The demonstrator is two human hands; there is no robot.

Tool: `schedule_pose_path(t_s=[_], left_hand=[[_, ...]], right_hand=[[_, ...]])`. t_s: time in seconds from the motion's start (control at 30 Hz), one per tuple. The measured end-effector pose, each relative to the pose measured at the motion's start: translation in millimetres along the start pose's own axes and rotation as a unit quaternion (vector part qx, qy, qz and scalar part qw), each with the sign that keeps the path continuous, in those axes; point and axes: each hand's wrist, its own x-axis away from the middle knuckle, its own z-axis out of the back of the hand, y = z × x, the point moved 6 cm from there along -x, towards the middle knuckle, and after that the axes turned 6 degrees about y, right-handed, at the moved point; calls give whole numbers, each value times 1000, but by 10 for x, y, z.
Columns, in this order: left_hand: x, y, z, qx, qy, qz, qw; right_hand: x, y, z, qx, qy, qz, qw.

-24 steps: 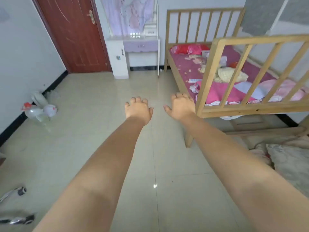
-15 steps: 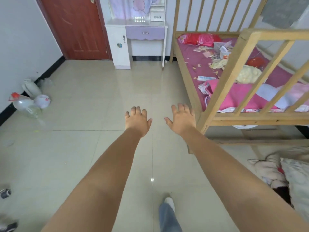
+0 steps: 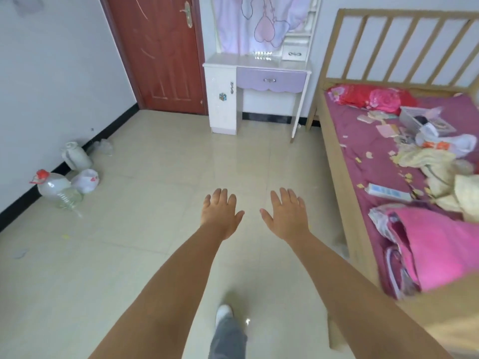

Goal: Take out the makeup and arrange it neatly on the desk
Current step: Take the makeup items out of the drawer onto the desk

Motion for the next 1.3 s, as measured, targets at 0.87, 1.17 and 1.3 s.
schedule_pose_path(t_s=[0.87,1.17,1.3], left_hand=[[-8175,-732,417,18,57,-31,998],[-10925,-1231,186,2,51,-33,998],[-12007,-1292,210,17,72,-38,997]], right_hand=[[-8019,1554,-1030,-27,15,-67,997],[-10620,1839,-1633,-25,30,-85,996],[-11580,2011,-1724,-61,74,-118,988]])
